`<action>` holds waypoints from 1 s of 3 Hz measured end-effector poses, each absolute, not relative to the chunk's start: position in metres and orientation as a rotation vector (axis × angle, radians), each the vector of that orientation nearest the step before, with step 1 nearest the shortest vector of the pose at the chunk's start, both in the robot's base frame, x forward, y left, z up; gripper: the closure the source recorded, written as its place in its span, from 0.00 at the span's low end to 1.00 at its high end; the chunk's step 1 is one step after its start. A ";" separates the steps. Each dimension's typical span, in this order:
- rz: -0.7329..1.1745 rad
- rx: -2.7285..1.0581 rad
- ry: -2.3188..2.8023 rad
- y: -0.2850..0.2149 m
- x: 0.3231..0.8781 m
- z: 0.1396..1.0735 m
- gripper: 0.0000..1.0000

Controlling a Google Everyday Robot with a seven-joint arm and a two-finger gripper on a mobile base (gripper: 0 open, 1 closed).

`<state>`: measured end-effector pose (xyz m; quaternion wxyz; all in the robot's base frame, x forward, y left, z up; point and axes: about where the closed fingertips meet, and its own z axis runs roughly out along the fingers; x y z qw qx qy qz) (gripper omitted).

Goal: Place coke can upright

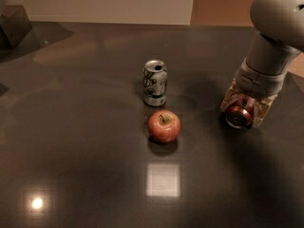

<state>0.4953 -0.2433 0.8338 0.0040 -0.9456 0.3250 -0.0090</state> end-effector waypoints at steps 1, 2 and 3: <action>-0.032 -2.972 1.016 -0.243 0.496 0.836 0.63; -0.026 -2.919 1.070 -0.236 0.494 0.845 0.87; -0.014 -2.868 1.117 -0.230 0.491 0.853 1.00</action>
Offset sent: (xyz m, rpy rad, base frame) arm -0.0126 0.0186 0.0266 0.0784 0.0141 -0.1207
